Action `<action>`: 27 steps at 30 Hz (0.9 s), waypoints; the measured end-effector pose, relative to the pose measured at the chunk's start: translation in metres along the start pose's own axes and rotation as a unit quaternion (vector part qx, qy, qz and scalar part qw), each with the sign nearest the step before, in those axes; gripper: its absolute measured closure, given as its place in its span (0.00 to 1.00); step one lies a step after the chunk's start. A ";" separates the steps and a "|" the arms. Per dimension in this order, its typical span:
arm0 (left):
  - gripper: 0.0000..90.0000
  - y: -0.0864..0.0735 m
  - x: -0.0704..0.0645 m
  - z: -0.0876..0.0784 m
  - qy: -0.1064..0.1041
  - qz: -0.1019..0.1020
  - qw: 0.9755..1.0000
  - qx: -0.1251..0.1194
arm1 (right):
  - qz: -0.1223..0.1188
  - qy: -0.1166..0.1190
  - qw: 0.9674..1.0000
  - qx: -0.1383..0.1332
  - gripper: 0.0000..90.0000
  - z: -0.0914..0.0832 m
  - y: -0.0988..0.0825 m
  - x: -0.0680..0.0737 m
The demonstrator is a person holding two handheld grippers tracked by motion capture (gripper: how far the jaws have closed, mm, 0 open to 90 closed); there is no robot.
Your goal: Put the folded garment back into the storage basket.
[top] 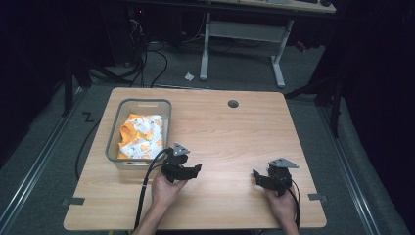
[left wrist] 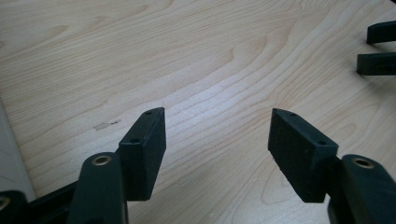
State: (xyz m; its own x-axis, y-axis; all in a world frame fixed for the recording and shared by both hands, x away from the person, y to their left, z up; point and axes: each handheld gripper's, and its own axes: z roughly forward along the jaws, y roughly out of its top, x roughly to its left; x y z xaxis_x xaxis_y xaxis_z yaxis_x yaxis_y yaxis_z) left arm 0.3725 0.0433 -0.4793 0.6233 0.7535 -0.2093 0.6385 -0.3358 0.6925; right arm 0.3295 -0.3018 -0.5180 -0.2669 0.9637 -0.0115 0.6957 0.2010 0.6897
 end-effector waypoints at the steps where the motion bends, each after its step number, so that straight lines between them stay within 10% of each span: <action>1: 0.42 0.000 0.000 0.002 0.001 0.001 1.000 0.002 | 0.000 0.000 1.000 0.000 0.31 0.000 0.000 0.000; 27: 0.42 -0.010 0.006 0.026 0.031 -0.012 0.999 0.010 | 0.000 0.000 1.000 0.000 0.31 0.000 0.000 0.000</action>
State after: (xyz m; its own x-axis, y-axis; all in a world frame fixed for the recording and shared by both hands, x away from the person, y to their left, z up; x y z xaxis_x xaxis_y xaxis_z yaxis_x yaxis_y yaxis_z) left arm 0.3812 0.0367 -0.5053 0.5800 0.7940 -0.1821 0.6617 -0.3289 0.6737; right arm 0.3295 -0.3018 -0.5180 -0.2669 0.9637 -0.0114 0.6958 0.2008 0.6896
